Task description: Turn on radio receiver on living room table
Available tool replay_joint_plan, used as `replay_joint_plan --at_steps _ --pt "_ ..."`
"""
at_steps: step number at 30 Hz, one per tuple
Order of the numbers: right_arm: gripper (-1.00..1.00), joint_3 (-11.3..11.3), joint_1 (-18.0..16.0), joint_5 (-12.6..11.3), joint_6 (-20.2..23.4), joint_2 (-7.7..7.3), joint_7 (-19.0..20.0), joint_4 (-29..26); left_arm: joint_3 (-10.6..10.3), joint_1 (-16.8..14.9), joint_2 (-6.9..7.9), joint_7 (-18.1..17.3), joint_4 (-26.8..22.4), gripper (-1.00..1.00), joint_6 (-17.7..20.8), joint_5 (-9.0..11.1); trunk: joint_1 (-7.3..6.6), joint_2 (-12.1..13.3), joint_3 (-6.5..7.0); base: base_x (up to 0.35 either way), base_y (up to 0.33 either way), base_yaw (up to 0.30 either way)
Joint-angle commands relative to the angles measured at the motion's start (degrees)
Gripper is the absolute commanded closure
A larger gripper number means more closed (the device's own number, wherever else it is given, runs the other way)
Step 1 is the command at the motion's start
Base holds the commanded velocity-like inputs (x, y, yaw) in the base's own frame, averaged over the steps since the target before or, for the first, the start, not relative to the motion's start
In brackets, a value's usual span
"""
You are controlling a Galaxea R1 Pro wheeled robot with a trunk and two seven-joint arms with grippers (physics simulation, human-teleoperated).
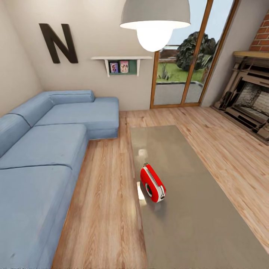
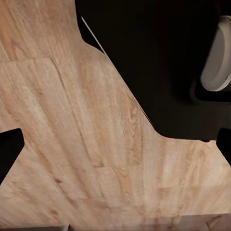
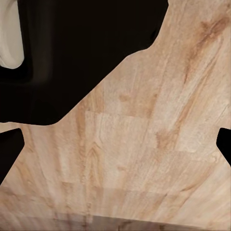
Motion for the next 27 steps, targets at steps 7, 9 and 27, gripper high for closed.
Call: replay_joint_plan --at_steps 7,9,27 --pt "-1.00 0.0 0.0 0.0 0.0 0.00 0.0 0.0 0.0 0.0 0.00 0.0 0.0 -1.00 0.0 0.0 -1.54 2.8 0.60 0.000 0.000 0.000" --pt "-1.00 0.1 0.0 0.0 0.0 0.00 0.0 0.0 0.0 0.0 0.00 0.0 0.0 -1.00 0.0 0.0 -1.98 3.6 0.78 0.000 0.000 0.000" --pt "-1.00 0.0 0.0 0.1 0.0 0.00 0.0 0.0 0.0 0.0 0.00 0.0 0.0 -1.00 0.0 0.0 -3.74 6.8 0.54 0.000 0.000 0.000"
